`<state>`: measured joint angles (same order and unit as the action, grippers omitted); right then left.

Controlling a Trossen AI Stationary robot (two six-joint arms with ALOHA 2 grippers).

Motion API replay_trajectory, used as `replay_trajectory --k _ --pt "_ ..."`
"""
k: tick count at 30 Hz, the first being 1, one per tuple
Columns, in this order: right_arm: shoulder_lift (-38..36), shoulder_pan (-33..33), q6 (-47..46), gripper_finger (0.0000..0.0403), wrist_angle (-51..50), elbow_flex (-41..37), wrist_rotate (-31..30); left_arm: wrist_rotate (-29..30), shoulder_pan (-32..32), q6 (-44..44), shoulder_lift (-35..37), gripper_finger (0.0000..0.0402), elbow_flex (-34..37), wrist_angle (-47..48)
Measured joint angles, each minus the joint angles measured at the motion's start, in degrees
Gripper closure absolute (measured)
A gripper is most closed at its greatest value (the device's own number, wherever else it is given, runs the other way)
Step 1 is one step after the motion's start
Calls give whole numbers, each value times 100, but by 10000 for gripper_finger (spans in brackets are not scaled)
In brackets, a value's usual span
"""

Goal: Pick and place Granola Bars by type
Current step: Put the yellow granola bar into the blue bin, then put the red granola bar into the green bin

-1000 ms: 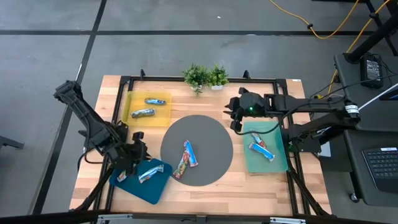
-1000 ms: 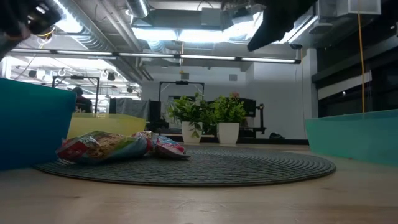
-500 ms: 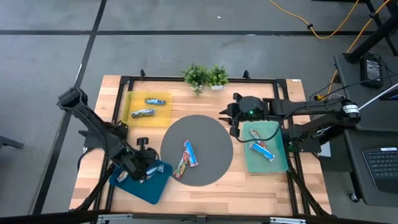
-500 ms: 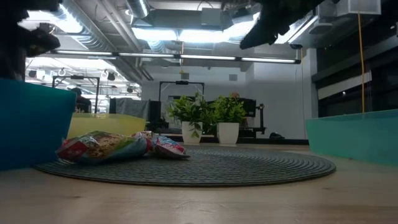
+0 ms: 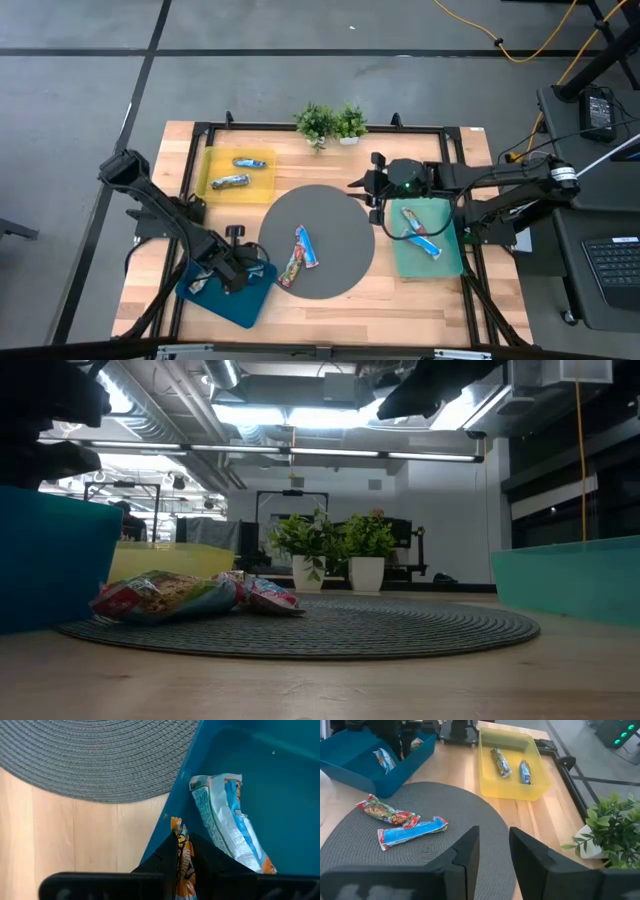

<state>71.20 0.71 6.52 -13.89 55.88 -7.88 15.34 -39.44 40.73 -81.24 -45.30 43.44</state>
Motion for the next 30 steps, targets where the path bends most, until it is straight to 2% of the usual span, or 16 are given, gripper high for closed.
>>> replay_trajectory --k 6,19,25,30 --pt "2 106 22 293 -24 0 0 43 8 0 -4 349 0 3" --pt "63 179 151 293 -53 -2 -2 -143 8 2 136 233 -5 80" --pt "261 179 150 293 -45 0 -2 -77 8 48 295 218 -522 932" --pt "461 179 151 293 -38 0 -2 371 6 -67 311 217 -1103 1517"
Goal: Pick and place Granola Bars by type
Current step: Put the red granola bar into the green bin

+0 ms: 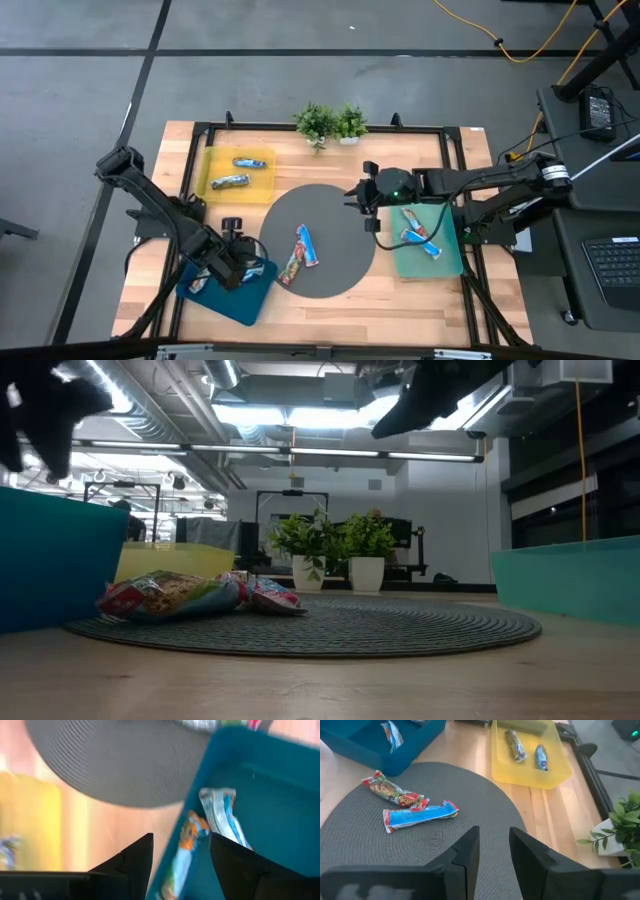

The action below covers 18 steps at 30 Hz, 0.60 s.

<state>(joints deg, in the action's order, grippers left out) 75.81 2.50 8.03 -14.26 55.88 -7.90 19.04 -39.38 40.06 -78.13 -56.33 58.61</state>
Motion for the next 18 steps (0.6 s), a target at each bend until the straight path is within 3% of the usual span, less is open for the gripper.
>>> replay_trajectory --k 6,14,18 --pt "195 0 -5 293 36 0 99 814 0 -343 0 219 -284 13" --pt "517 0 881 293 79 0 1498 1524 0 -535 0 222 -289 304" --pt "697 -1 1083 293 168 0 1663 1605 0 -534 0 222 -289 317"
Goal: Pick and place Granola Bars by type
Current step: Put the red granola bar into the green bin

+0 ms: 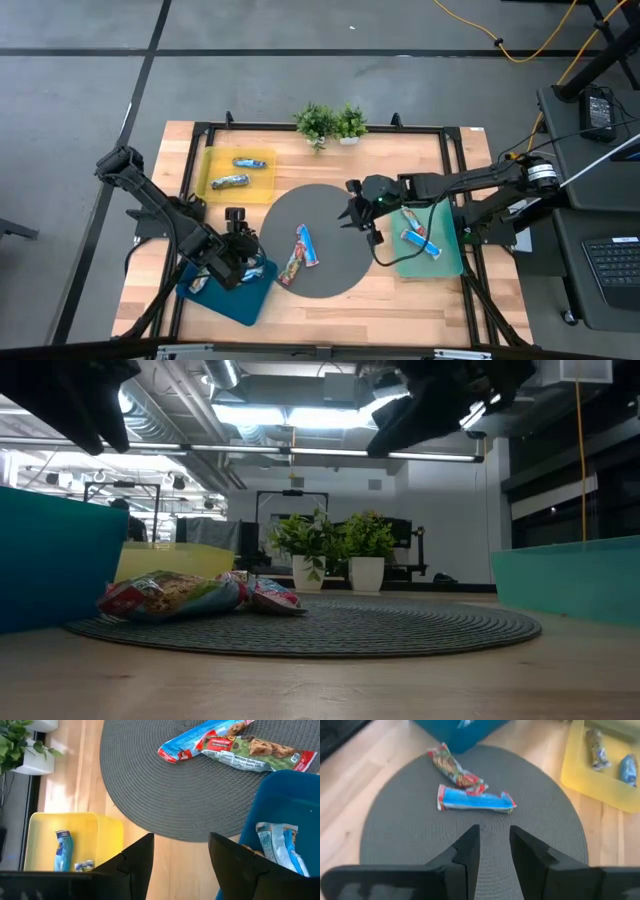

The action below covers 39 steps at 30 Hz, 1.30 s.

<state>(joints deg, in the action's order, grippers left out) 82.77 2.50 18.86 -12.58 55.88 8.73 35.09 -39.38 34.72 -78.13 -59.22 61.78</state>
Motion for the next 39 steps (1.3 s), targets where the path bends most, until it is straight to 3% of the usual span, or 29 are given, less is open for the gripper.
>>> replay_trajectory --k 5,13,17,22,30,39 --pt "238 -2 379 272 38 51 -4 66 0 2 0 223 0 -1" --pt "754 -2 703 177 56 487 -5 548 0 -17 0 224 0 19" --pt "1184 -4 694 149 169 706 -7 745 0 -13 0 224 0 20" --pt "1918 -10 897 142 25 1241 -10 750 0 -83 0 224 0 20" --pt "2962 100 2322 141 -1337 2422 -449 748 0 80 0 224 0 17" --pt "3637 132 3789 141 -1676 3188 -477 766 0 112 0 224 0 15"
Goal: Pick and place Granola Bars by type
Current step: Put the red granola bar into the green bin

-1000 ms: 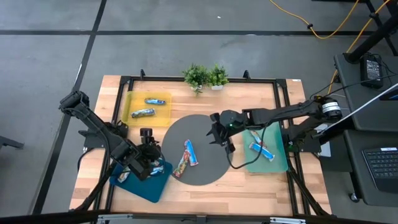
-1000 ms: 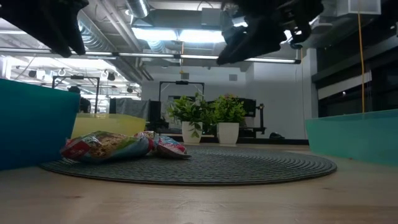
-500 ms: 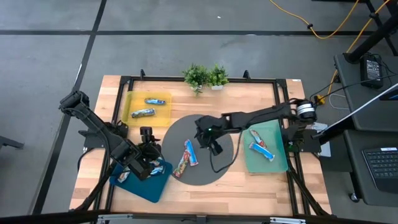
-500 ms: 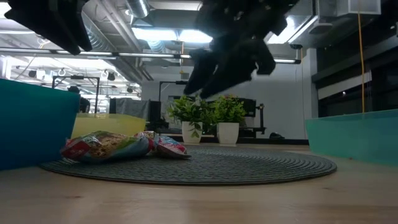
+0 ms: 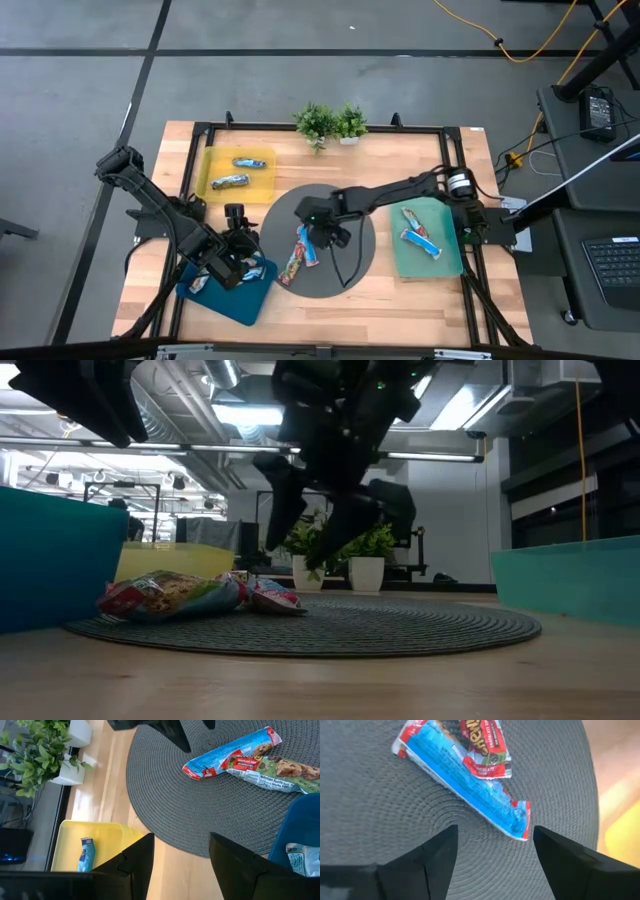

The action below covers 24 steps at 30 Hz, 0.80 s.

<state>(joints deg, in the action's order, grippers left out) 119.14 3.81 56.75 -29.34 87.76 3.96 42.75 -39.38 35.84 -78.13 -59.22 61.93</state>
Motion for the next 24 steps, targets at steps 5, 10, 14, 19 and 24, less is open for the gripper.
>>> replay_trajectory --k 5,10,14,19,24 --pt "195 0 691 141 -15 165 3 -25 0 63 0 224 0 -2" --pt "481 0 1128 150 -35 265 3 -21 0 91 0 224 0 -40" --pt "622 11 1420 165 -42 287 1 1 0 99 -1 224 0 -45" --pt "659 11 1404 198 -94 296 21 3 0 189 0 224 0 -46" --pt "664 13 1368 252 -157 296 5 3 0 198 0 224 0 -46"
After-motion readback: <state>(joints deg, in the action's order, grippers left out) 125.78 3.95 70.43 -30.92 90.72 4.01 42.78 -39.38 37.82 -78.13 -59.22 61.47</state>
